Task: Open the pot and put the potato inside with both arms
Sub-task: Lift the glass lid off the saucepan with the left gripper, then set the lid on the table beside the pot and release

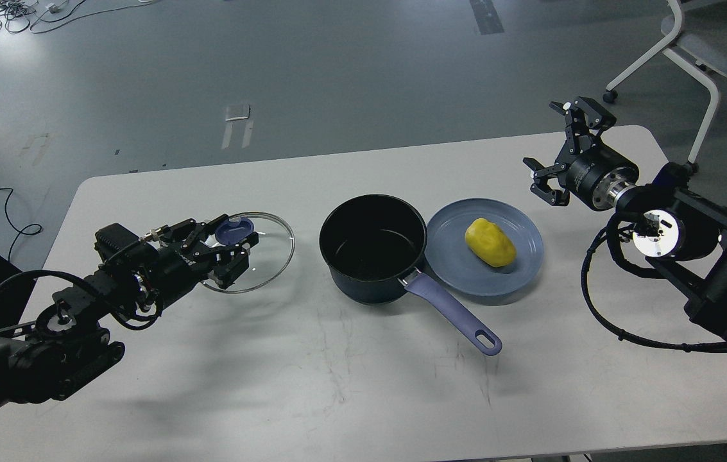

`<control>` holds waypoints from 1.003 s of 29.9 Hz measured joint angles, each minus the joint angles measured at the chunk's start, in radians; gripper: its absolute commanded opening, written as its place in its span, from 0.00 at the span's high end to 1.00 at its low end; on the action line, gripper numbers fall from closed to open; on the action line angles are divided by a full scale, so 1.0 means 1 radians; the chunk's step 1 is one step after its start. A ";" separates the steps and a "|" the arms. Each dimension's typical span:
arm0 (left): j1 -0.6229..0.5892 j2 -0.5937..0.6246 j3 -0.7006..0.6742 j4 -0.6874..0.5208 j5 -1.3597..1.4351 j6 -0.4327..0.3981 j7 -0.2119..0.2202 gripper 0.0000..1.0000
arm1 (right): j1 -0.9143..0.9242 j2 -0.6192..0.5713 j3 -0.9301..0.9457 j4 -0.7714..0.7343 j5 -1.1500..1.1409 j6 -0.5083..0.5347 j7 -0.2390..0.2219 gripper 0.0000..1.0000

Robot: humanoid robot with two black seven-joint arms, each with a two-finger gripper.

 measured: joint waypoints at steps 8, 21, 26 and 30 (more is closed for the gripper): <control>0.058 -0.017 -0.001 0.020 -0.026 0.000 0.000 0.33 | 0.000 -0.002 -0.002 0.000 0.000 0.000 0.000 0.00; 0.075 -0.036 -0.001 0.027 -0.139 -0.001 0.000 0.02 | -0.003 -0.005 -0.002 0.000 0.001 0.000 0.000 0.00; 0.085 -0.045 0.000 0.026 -0.145 -0.001 0.000 0.02 | -0.003 -0.005 -0.001 0.000 0.001 0.000 0.000 0.00; 0.080 -0.046 -0.007 0.022 -0.164 -0.001 0.000 0.02 | -0.003 -0.007 0.000 0.000 0.001 0.000 0.000 0.00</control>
